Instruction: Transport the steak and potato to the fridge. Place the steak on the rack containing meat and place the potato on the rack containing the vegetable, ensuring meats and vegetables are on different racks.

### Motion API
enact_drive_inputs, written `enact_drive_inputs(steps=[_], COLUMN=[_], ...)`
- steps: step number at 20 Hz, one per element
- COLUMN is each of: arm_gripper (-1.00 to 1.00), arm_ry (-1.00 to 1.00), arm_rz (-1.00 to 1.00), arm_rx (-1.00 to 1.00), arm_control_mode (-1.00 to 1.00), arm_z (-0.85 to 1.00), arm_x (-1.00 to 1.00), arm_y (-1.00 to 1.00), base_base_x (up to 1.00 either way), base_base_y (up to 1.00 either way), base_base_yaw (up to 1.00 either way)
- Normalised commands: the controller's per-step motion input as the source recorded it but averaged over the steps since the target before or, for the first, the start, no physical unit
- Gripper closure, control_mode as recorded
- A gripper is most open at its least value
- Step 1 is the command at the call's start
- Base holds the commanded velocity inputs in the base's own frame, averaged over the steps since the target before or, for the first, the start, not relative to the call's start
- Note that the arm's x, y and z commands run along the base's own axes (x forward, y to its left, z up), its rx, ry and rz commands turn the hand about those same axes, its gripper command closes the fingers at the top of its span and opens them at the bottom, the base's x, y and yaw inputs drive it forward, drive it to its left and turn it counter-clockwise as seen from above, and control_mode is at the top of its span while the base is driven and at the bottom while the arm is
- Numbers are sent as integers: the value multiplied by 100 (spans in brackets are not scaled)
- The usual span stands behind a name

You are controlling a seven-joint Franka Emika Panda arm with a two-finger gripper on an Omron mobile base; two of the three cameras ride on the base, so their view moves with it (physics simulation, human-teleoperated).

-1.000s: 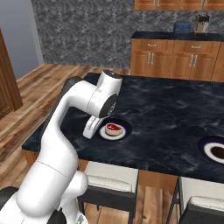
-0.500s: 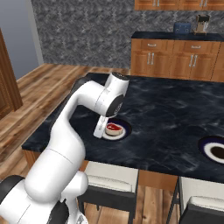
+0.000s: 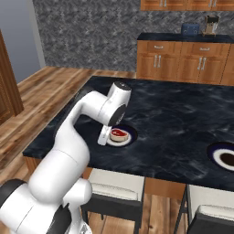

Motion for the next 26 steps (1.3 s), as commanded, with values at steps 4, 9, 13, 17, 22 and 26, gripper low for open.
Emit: enact_drive_inputs(steps=[4,9,13,17,22,26], arm_gripper=[-100,-100,-100,-100,-100,-100], arm_ry=[0,-3,-1,0,0,0], arm_rz=[0,0,0,3,4,3], arm_rx=[0,0,0,0,0,0], arm_control_mode=[-100,-100,-100,-100,-100,-100], arm_z=[-23,-23,-28,-32,-27,-26], arm_x=[42,41,45,41,28,29], arm_y=[4,0,0,0,-9,-15], base_base_x=[0,0,0,0,0,0], base_base_y=[0,0,0,0,0,0], base_base_yaw=[0,0,0,0,0,0])
